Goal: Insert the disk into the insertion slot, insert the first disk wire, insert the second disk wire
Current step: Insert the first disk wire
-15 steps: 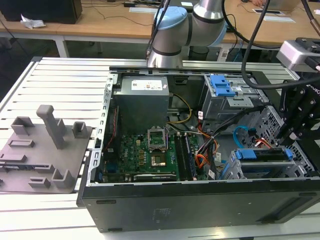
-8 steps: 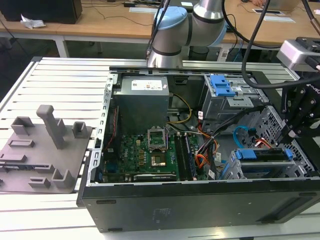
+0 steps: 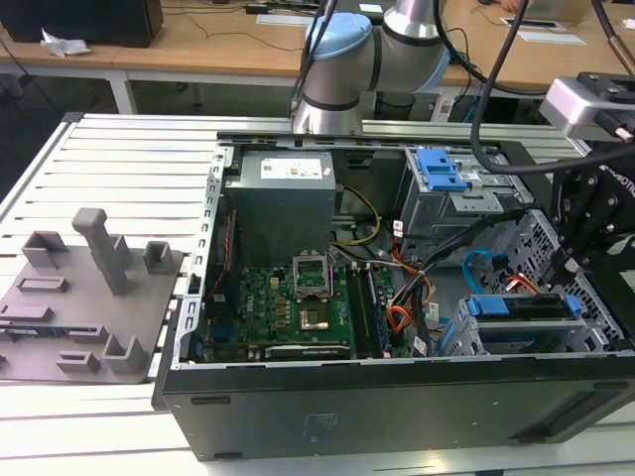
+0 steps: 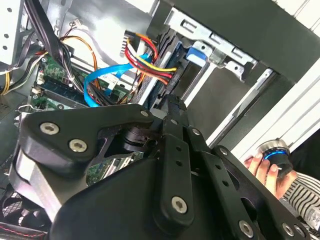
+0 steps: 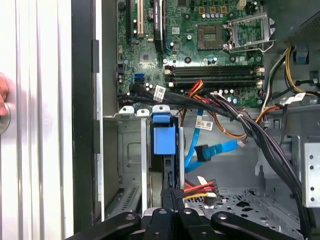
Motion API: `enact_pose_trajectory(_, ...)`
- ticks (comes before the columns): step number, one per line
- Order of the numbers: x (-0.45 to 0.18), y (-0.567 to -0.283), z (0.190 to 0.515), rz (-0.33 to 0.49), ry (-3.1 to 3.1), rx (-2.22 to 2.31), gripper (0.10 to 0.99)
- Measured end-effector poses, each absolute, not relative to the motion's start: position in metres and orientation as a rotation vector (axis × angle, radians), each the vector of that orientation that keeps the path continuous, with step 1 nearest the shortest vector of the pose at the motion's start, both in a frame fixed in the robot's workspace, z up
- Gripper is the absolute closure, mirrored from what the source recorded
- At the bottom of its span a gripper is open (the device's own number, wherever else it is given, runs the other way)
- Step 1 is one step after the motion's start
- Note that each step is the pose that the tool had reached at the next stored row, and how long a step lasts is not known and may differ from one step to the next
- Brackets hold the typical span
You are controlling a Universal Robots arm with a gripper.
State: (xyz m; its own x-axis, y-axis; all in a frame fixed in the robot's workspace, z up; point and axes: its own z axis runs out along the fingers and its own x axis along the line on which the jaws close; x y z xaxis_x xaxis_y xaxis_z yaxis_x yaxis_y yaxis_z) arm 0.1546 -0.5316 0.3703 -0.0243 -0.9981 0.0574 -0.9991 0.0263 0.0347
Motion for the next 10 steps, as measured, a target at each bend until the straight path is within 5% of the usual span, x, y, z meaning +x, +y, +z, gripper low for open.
enact_pose_trajectory(10, 0.137, -0.532, 0.37, 0.024, -2.202, 2.148, 0.98)
